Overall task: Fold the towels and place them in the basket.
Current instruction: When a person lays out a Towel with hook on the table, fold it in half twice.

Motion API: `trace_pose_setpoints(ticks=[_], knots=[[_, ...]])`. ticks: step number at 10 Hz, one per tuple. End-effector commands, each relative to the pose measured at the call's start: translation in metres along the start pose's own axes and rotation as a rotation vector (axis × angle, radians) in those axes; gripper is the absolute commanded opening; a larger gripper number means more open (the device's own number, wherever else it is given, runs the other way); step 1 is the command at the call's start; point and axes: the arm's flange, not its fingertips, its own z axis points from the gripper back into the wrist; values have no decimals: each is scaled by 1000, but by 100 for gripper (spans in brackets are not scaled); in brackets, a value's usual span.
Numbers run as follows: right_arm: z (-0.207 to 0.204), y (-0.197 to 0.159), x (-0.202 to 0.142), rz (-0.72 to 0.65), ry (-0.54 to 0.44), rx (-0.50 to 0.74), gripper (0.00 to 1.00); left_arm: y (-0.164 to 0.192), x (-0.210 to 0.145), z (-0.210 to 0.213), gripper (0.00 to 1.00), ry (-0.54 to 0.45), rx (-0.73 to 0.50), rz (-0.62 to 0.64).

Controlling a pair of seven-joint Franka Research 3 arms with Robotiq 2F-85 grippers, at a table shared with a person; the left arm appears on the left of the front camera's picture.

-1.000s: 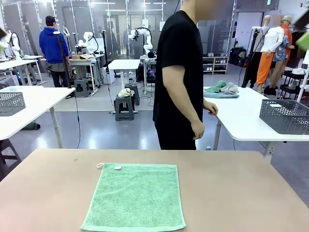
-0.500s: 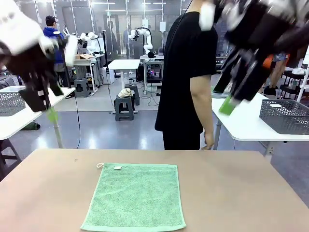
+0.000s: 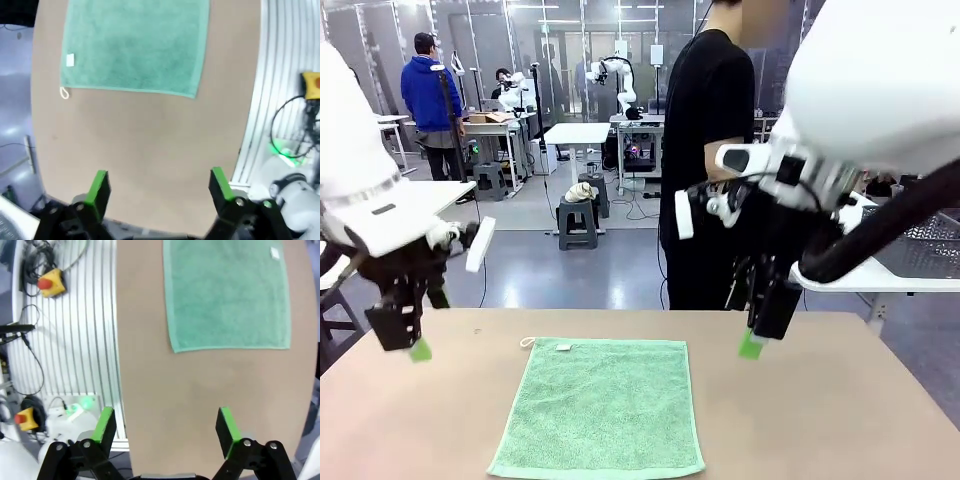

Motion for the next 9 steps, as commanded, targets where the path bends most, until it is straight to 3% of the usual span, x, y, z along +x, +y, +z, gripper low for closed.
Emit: trace_pose_setpoints(ticks=[1,6,9], knots=[[-20,0,2,14,68,-109,100,-2,-6,-13,100,18,2,-26],[-40,1,3,5,99,-178,100,6,-4,-28,100,2,-14,-45],[-37,-1,3,43,91,-148,100,-1,-4,-23,100,5,-30,-20]])
